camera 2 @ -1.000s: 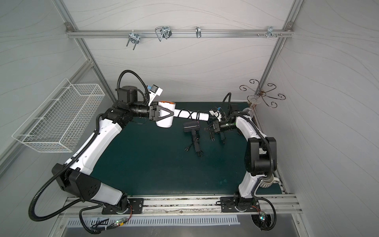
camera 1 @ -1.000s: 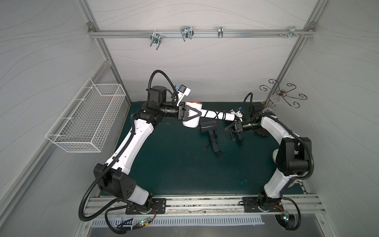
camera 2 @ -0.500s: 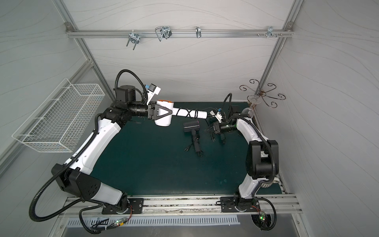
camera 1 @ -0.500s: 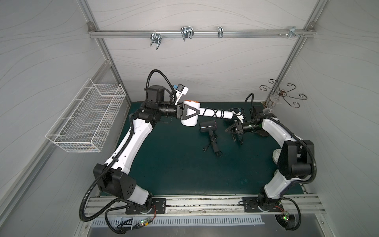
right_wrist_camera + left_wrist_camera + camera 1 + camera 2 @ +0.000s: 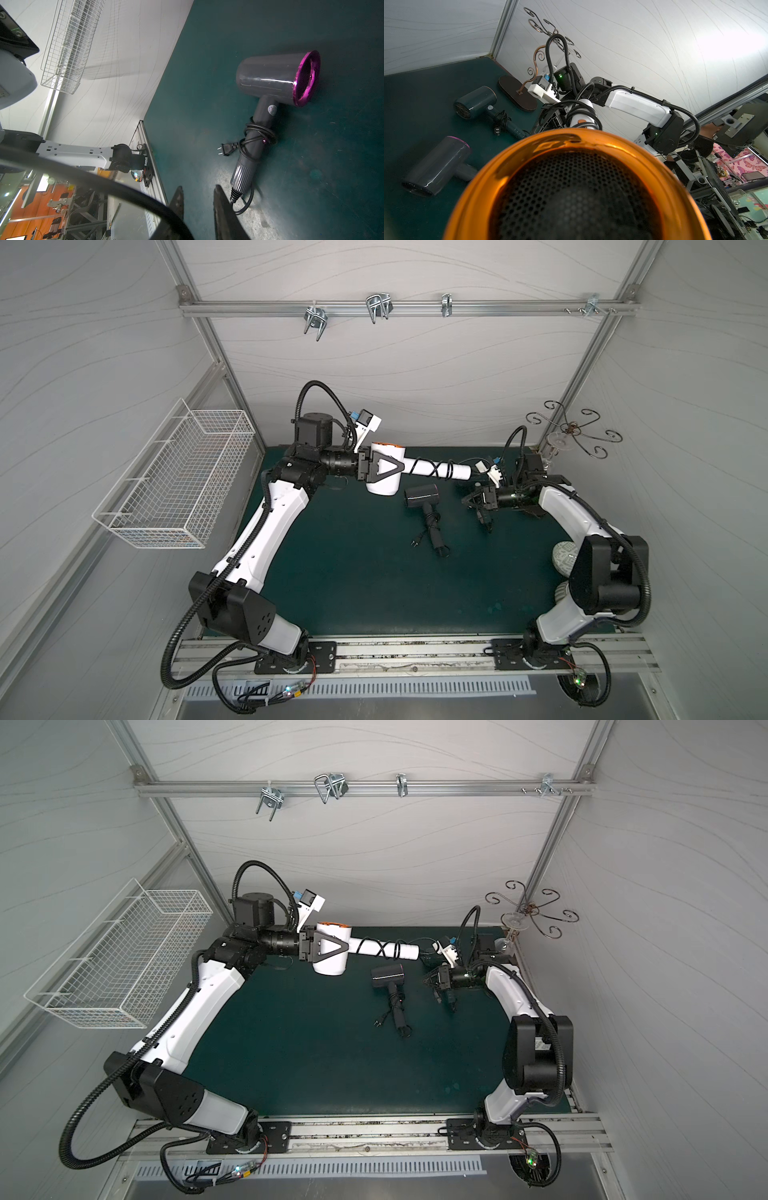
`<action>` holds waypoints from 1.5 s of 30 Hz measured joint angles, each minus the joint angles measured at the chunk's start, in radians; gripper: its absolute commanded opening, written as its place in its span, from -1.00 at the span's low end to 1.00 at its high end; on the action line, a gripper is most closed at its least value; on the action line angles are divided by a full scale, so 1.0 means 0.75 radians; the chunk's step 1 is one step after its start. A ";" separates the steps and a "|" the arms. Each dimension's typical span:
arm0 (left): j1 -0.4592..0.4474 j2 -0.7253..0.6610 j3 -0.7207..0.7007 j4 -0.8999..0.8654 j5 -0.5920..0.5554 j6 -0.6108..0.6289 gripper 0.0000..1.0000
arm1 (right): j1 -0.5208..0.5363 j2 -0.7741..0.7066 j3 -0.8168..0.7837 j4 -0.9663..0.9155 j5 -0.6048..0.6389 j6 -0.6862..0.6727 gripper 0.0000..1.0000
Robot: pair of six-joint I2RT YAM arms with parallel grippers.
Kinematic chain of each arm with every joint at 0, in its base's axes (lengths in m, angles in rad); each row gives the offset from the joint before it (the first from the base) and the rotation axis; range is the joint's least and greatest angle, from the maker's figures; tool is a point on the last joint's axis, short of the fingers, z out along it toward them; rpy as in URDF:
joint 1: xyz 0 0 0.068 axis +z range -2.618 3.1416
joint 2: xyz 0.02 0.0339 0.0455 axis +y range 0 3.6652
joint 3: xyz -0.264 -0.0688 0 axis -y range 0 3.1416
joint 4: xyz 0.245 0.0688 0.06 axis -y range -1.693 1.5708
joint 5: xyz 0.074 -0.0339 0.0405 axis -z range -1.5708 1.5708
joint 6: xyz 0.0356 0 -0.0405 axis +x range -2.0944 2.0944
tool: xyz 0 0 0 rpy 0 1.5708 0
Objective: Wrap the cord around the hair dryer
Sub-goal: Wrap the power cord around the hair dryer.
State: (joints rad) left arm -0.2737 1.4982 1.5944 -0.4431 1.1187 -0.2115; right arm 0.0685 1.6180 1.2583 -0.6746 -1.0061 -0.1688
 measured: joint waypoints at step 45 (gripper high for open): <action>0.025 0.001 -0.144 0.287 -0.133 -0.196 -1.00 | 0.170 -0.289 -0.163 0.052 0.332 0.098 -0.93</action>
State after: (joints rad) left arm -0.2550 1.4986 1.4860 -0.2276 1.0191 -0.3584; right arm 0.1959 1.4010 1.1362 -0.6353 -0.7570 -0.0956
